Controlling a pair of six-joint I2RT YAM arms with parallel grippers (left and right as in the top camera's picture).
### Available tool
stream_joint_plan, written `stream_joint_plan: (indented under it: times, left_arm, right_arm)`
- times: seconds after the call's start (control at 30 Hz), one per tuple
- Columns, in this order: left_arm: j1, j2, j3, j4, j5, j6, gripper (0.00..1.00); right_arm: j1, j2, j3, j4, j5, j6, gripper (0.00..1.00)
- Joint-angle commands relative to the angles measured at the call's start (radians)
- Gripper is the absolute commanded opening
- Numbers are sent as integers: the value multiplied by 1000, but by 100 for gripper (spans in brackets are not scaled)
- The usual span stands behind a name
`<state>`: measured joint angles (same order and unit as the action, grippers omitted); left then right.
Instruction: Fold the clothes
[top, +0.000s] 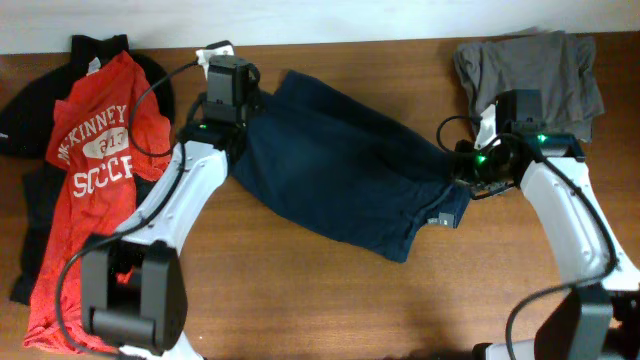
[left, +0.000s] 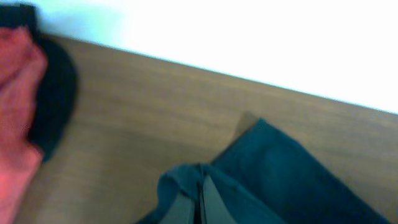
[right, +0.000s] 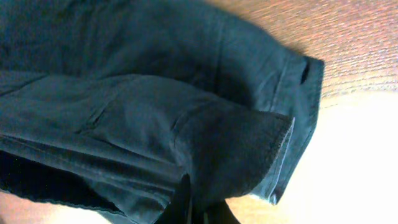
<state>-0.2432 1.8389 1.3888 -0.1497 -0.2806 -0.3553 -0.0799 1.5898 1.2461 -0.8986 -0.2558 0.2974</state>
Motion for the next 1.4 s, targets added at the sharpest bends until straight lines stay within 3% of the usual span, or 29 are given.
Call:
stream_joint_plan:
  times: [0.0,0.37,0.47,0.53,0.67,0.73,0.77,0.97,1.1,1.37]
  left_arm:
    - [29,79,18,87,-67,12,1]
    - [9,240,18,316,-29,12,7]
    - [7,258,18,366,-29,12,35]
    - [8,270,18,402,-29,13,98]
    - [8,271,19,403,-28,43,99]
    - [8,270,19,395,-14,131,99]
    - [8,268,19,382,13,180,99]
    - [13,258,29,236,98,284,99]
    - [31,257,34,153,183,323,99]
    - [109,168,132,-39,188,323,99]
  right_arm:
    - [-84,46,7,21,110,18,4]
    - [-91,167,7,227,111,14,4]
    - [-92,209,7,283,111,14,4]
    - [-91,236,7,328,111,14,15]
    - [-92,233,21,343,105,13,52]
    - [-92,202,75,264,68,-21,79]
    - [-92,190,97,229,63,-21,82]
    - [-43,155,263,-27,-29,-111,80]
    - [56,177,257,-43,-21,-129,73]
    - [139,285,256,-1,-21,-125,69]
